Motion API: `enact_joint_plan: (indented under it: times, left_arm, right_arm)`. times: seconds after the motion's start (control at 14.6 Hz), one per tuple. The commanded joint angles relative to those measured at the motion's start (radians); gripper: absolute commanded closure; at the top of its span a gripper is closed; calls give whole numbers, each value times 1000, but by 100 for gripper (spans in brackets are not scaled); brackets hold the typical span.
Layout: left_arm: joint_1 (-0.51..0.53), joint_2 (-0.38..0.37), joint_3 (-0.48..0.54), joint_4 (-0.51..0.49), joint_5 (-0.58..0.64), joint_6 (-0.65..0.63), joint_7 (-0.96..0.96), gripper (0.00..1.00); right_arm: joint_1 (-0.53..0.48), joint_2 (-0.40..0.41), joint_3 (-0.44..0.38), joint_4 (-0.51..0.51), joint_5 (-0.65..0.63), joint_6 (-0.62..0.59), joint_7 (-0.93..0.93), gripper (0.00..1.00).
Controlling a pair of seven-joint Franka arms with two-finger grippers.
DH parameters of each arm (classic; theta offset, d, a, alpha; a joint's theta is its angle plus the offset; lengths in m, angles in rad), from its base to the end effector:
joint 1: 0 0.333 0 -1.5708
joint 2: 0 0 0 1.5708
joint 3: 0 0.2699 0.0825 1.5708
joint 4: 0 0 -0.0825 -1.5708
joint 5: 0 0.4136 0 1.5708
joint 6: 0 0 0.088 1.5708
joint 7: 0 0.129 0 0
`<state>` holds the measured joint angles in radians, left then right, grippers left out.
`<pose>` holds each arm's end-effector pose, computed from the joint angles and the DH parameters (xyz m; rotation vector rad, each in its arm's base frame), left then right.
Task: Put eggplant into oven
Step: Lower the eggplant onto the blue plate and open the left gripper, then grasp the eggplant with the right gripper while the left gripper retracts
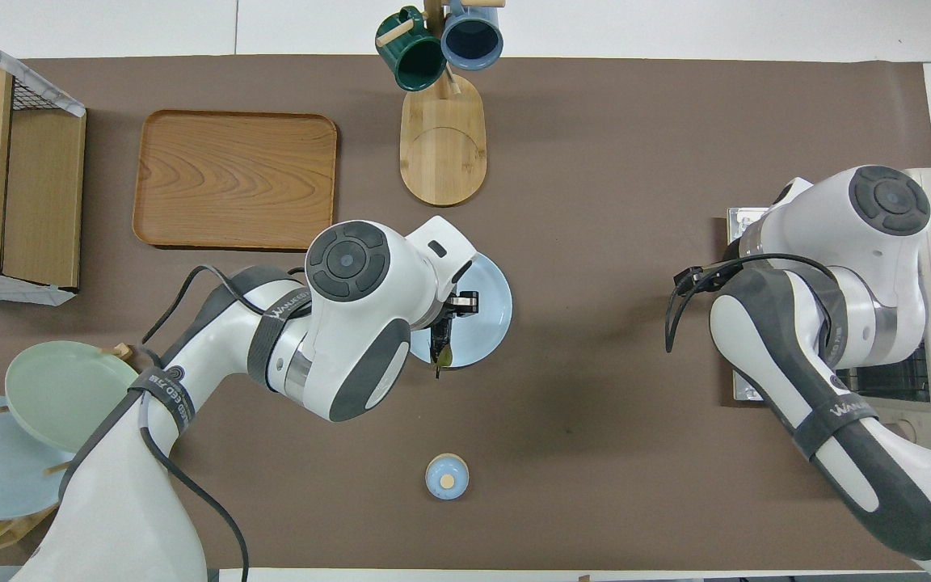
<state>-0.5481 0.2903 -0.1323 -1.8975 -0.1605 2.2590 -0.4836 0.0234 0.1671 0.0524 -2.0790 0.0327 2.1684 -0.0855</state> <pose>0.4930 -0.4063 0.2759 2.9606 -0.1367 -0.0454 0.5766 0.0459 0.2560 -3.0961 -0.2194 0.1201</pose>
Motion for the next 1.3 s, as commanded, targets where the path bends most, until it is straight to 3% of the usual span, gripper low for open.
enact_joint_plan:
  times: [0.0, 0.07, 0.14, 0.41, 0.55, 0.75, 0.89, 1.03, 1.1, 1.23]
  left_arm:
    - [-21, 9, 19, -14, -24, 36, 8, 100]
    - [-21, 9, 20, -14, -24, 27, 13, 81]
    - [-21, 7, 22, -14, -22, 19, 20, 1]
    - [49, -49, 25, 27, -19, -96, 36, 0]
    - [117, -83, 28, 78, -19, -185, 74, 0]
    - [270, -95, 28, 219, -11, -353, 155, 0]
    - [373, -99, 29, 270, -5, -421, 241, 0]
    - [450, -120, 28, 278, 36, -444, 316, 0]
    - [467, -134, 28, 278, 57, -460, 327, 0]
    - [474, -163, 33, 278, 96, -504, 350, 0]
  right_arm:
    - [16, -5, 6, 5, -19, -6, 9, 19]
    - [30, -5, 4, 5, -19, -2, 9, 19]
    - [32, -5, 6, 7, -19, 2, 9, 19]
    - [33, 0, 13, 22, -5, 4, 9, 19]
    - [52, 8, 65, 91, 1, -56, 21, 19]
    - [227, 40, 76, 238, -8, -116, 243, 19]
    - [338, 98, 75, 383, -23, -186, 366, 19]
    - [421, 146, 76, 422, -71, -148, 469, 19]
    - [472, 196, 76, 460, -94, -136, 516, 19]
    - [555, 352, 75, 635, -164, -134, 636, 19]
